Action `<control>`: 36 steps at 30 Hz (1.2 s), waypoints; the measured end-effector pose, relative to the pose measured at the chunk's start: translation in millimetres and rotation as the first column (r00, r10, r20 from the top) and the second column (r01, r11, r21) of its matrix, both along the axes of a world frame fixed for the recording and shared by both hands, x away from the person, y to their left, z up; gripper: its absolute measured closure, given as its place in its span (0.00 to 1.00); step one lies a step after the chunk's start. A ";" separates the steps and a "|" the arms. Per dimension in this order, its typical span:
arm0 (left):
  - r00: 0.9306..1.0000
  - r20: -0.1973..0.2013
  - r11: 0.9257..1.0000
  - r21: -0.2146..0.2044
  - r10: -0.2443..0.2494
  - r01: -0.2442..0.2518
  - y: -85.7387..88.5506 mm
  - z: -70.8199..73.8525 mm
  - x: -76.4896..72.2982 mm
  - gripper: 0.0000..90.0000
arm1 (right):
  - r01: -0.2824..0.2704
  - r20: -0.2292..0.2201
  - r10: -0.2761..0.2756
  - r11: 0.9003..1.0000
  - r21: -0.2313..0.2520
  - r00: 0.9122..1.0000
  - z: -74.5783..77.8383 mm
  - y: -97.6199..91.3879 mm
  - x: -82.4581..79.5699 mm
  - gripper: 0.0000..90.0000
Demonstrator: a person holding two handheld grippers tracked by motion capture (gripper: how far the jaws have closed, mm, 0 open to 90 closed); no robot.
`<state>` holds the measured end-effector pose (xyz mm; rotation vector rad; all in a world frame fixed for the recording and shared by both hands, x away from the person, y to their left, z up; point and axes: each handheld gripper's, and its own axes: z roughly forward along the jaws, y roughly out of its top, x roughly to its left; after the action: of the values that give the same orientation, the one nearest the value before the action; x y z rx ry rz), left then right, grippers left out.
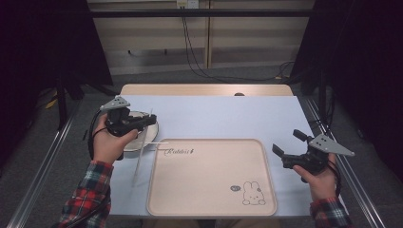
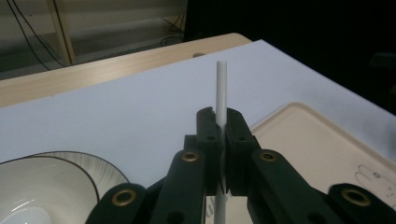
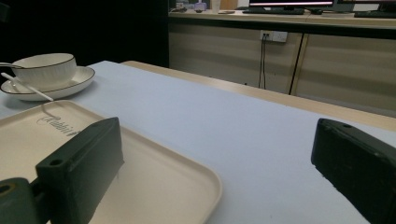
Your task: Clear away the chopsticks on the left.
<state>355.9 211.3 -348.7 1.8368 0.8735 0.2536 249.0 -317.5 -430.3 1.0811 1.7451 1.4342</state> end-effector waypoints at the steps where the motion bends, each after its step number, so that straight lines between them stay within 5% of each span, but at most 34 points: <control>1: 1.000 0.004 1.000 -0.012 0.002 -0.002 0.4 1.6 -1.0 0.97 | 0.004 -0.006 -0.004 1.000 0.003 1.000 0.0 0.6 -0.2 0.02; 11: 0.995 0.018 0.992 -0.087 0.097 -0.095 -0.7 7.6 -8.8 0.97 | 0.004 -0.002 -0.004 1.000 -0.002 1.000 -0.4 0.9 0.3 0.01; 23: 0.983 0.065 0.971 -0.180 0.172 -0.158 -12.9 -0.7 -21.1 0.97 | 0.010 -0.001 -0.010 1.000 -0.001 1.000 -0.2 0.5 0.2 0.01; 36: 0.971 -0.007 0.953 -0.188 0.239 -0.237 -21.8 -22.1 -29.4 0.97 | 0.013 -0.001 -0.013 1.000 0.001 1.000 0.0 -0.2 0.0 0.01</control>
<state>326.5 189.5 -370.8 1.5536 1.0728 0.3249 249.0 -317.7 -430.4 1.0921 1.7358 1.4269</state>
